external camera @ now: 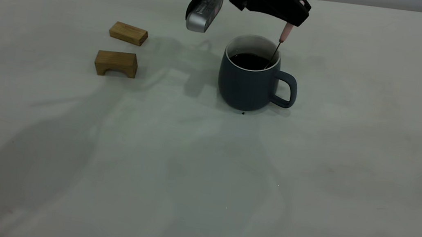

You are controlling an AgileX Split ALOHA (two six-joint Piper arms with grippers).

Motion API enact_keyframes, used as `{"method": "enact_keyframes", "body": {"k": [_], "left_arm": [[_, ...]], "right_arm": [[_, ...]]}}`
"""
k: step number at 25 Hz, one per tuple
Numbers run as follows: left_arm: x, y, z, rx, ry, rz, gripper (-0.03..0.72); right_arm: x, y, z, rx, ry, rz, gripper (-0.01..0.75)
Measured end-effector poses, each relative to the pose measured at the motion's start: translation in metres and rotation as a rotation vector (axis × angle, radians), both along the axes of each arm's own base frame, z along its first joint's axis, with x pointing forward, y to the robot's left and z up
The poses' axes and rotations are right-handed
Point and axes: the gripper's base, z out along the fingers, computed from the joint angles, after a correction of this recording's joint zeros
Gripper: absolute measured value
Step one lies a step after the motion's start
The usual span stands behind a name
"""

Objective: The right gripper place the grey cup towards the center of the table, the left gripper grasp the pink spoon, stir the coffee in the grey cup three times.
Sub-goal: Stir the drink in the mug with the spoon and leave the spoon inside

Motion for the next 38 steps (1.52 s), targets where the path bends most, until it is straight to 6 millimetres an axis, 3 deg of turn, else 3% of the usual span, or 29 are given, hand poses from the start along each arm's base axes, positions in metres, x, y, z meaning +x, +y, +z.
{"method": "enact_keyframes", "body": {"k": [5, 9, 15, 18, 24, 32, 38], "left_arm": [[0.004, 0.006, 0.0, 0.157, 0.085, 0.069, 0.17], [0.013, 0.01, 0.015, 0.246, -0.036, 0.061, 0.17], [0.015, 0.009, 0.021, 0.186, -0.255, -0.077, 0.17], [0.014, 0.004, 0.02, 0.097, -0.276, -0.096, 0.17], [0.012, -0.002, 0.008, -0.005, -0.159, -0.036, 0.17], [0.012, 0.002, 0.003, 0.136, 0.133, 0.139, 0.17], [0.017, 0.007, 0.009, 0.242, 0.104, 0.181, 0.17]], "right_arm": [[0.0, 0.0, 0.0, 0.0, 0.0, 0.0, 0.238], [0.0, 0.0, 0.0, 0.0, 0.0, 0.0, 0.238], [0.0, 0.0, 0.0, 0.0, 0.0, 0.0, 0.238], [0.0, 0.0, 0.0, 0.0, 0.0, 0.0, 0.238], [0.0, 0.0, 0.0, 0.0, 0.0, 0.0, 0.238], [0.0, 0.0, 0.0, 0.0, 0.0, 0.0, 0.238], [0.0, 0.0, 0.0, 0.0, 0.0, 0.0, 0.238]]}}
